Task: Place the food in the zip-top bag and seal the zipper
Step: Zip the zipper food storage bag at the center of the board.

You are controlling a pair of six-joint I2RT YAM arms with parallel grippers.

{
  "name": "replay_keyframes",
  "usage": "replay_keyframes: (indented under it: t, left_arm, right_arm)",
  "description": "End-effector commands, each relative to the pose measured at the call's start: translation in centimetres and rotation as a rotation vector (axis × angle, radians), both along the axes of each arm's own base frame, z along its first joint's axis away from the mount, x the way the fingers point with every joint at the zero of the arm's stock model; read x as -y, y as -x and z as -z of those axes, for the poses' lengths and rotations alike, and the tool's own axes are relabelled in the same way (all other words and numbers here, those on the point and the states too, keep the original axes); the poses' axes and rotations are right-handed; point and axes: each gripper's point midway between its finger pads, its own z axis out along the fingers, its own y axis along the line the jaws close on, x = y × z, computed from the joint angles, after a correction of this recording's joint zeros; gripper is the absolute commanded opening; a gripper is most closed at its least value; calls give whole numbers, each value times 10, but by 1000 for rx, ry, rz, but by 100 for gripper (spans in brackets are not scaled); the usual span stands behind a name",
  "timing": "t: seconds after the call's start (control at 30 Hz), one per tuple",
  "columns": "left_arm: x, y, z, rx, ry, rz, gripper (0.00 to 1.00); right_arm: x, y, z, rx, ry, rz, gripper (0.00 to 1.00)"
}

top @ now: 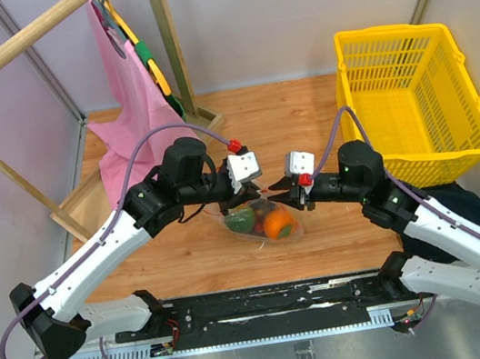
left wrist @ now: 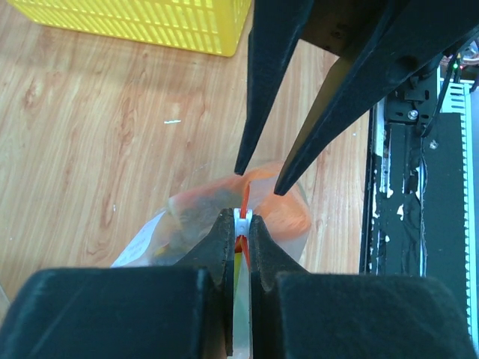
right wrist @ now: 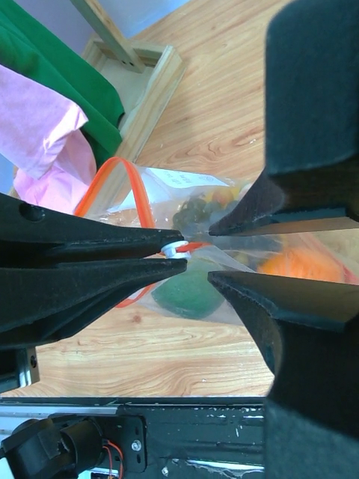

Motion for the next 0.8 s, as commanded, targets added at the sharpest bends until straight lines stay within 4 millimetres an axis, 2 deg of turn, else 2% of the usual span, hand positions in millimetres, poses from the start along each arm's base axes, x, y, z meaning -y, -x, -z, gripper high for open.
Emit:
replay_keyframes:
  t: [0.0, 0.23, 0.5, 0.63, 0.77]
  left_arm:
    - [4, 4, -14, 27, 29, 48, 0]
    - [6, 7, -13, 21, 32, 71, 0]
    - [7, 8, -9, 8, 22, 80, 0]
    - [7, 8, -9, 6, 20, 80, 0]
    - [5, 5, -12, 17, 22, 57, 0]
  right_arm:
    - [-4, -5, -16, 31, -24, -13, 27]
    - [-9, -7, -16, 29, -23, -25, 24]
    - [-14, -3, -20, 34, -29, -69, 14]
    - [-14, 0, -17, 31, -15, -90, 1]
    - [-11, 1, -9, 19, 9, -86, 1]
